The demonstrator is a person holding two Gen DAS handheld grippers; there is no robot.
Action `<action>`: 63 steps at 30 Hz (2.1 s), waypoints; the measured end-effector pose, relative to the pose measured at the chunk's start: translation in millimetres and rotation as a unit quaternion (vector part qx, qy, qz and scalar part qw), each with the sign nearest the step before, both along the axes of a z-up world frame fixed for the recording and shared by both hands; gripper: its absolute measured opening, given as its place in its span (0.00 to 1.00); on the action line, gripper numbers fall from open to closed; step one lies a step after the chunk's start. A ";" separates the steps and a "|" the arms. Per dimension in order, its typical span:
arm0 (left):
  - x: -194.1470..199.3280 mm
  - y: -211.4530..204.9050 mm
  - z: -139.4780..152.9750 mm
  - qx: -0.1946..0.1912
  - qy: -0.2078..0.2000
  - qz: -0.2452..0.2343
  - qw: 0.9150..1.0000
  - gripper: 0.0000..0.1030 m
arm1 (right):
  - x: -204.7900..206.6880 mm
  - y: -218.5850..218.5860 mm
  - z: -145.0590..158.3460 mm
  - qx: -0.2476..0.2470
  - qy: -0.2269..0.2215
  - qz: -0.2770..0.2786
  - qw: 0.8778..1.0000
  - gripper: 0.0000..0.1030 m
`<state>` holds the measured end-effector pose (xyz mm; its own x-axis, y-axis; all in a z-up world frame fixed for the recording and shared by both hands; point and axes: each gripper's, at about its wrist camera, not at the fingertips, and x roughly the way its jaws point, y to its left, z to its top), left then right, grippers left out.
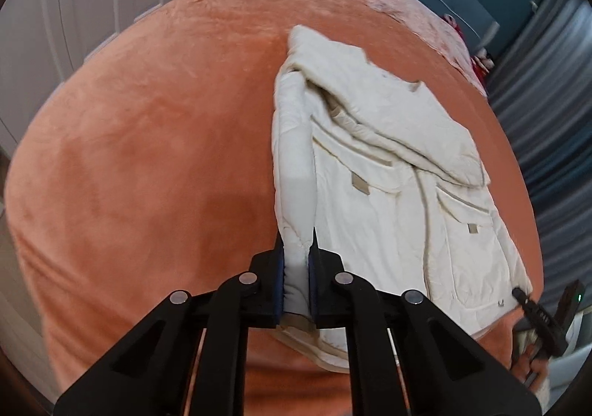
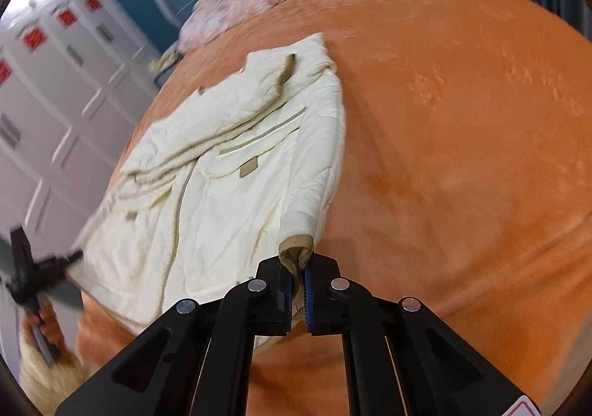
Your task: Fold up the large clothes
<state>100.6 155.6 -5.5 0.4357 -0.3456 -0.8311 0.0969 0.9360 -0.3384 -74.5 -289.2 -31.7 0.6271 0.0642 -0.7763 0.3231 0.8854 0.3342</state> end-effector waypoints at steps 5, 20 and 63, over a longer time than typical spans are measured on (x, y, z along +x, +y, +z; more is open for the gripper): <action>-70.5 23.8 20.1 0.024 0.018 -0.039 0.999 0.08 | -66.6 24.4 14.1 -0.018 0.057 0.058 0.997 0.04; -66.2 25.7 99.0 -0.006 -0.063 -0.016 0.998 0.09 | -73.8 22.5 93.7 -0.038 -0.071 0.025 0.996 0.04; 170.5 -46.1 -25.9 0.069 -0.024 0.016 0.997 0.93 | 182.7 -40.0 17.3 -0.079 -0.043 -0.074 0.993 0.63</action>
<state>271.1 109.5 -31.4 0.4856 -0.2149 -0.8474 0.0800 0.9762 -0.2017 108.2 -329.2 -14.5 0.6846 -0.1517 -0.7129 0.4297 0.8740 0.2267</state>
